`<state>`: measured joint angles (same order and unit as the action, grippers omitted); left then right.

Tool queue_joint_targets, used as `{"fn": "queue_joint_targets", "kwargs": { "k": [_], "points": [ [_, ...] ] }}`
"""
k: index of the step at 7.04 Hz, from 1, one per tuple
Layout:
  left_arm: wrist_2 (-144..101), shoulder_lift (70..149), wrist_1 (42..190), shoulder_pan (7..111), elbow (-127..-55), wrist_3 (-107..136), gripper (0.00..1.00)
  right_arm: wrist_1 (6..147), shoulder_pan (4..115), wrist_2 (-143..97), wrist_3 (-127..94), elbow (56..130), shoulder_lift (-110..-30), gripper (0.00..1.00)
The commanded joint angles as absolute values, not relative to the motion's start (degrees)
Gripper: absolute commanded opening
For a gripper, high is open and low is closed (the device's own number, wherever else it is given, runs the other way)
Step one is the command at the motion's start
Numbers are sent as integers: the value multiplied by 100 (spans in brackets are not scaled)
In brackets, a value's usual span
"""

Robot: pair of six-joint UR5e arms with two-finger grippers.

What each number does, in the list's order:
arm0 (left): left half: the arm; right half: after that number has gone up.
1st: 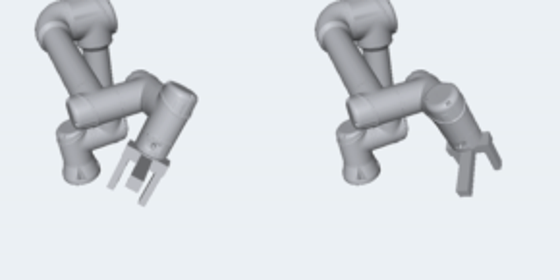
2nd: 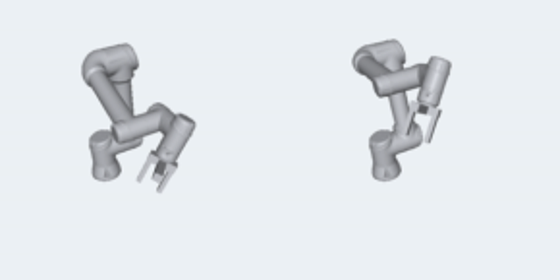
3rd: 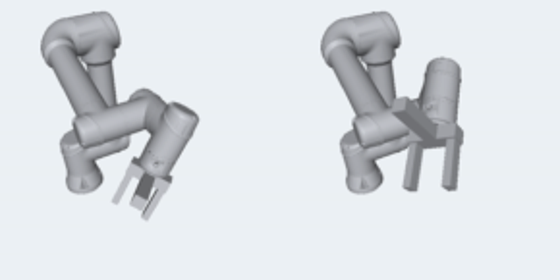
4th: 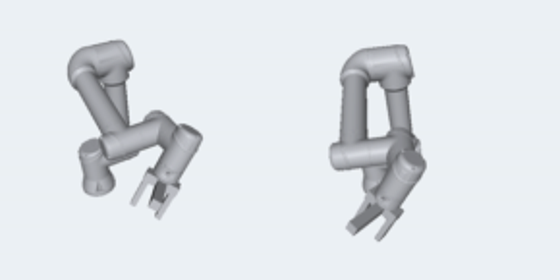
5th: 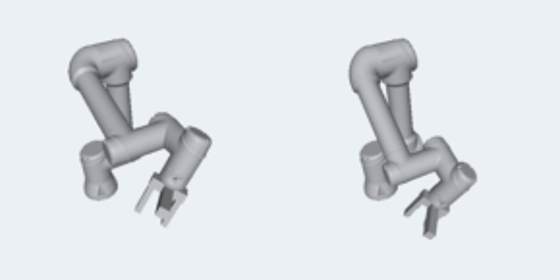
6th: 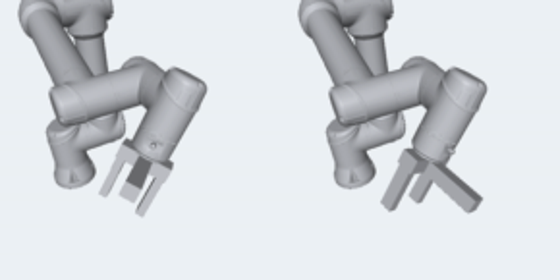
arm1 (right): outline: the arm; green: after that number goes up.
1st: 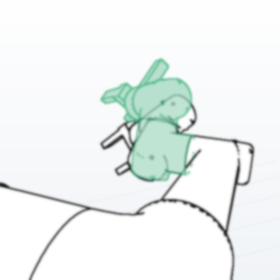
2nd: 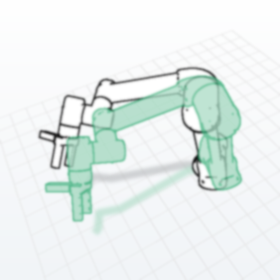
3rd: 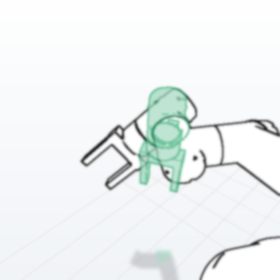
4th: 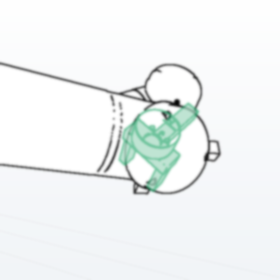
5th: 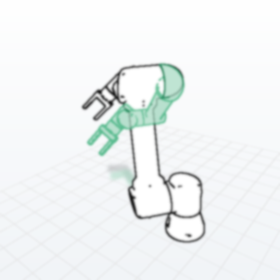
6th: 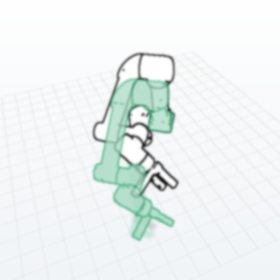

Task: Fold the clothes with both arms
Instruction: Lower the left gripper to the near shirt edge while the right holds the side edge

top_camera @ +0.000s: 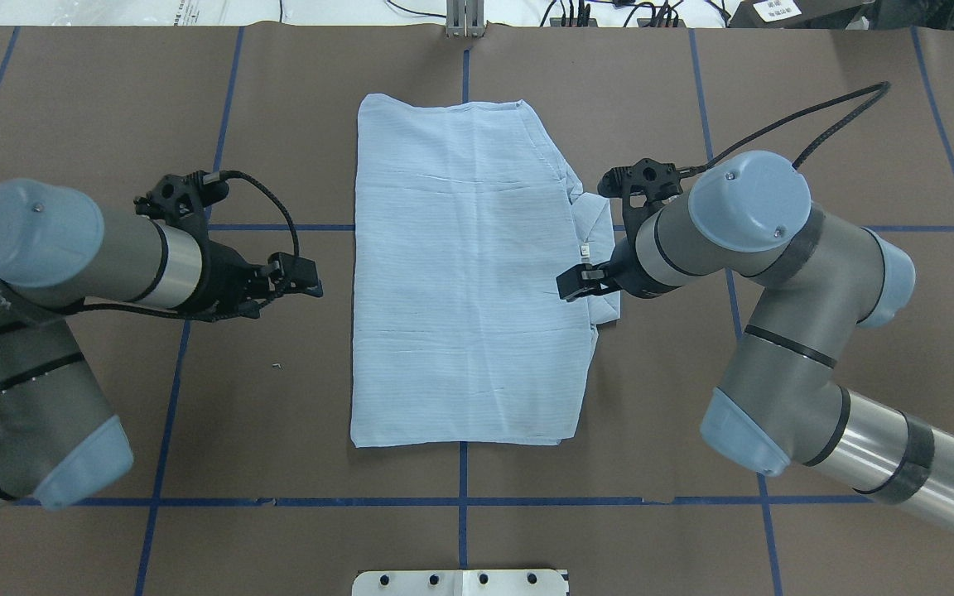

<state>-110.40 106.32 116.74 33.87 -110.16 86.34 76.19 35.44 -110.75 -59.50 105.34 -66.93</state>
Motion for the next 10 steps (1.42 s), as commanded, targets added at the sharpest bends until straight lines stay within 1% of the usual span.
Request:
{"fn": "queue_joint_targets", "kwargs": {
  "k": [1,2,3,4,5,7,8,9,10],
  "points": [
    [-10479,10818,10962,2334,-11312,9533,100,7568,3411,-11048,-6318,10757,-6925,100],
    [-10320,11054,10412,1964,-11233,9754,100,7550,3367,-11030,-6519,10819,-6943,100],
    [-10197,11196,10110,1829,-11215,9808,99,7550,3323,-11022,-6591,10845,-6943,100],
    [-10169,11215,10081,1732,-10954,9809,98,7550,3305,-11013,-6609,10846,-6935,100],
    [-10117,11284,10072,1731,-10768,9800,93,7550,3287,-10995,-6635,10846,-6935,100],
    [-10099,11294,10072,1740,-10696,9800,86,7559,3287,-10995,-6636,10846,-6943,100],
    [-10107,11303,10072,1732,-10696,9800,80,7559,3287,-10995,-6636,10846,-6943,100],
    [-10107,11346,10072,1740,-10696,9800,70,7559,3287,-10995,-6636,10846,-6943,100],
    [-10107,11364,10072,1732,-10661,9800,64,7559,3287,-10995,-6636,10846,-6943,100]
  ]
}}
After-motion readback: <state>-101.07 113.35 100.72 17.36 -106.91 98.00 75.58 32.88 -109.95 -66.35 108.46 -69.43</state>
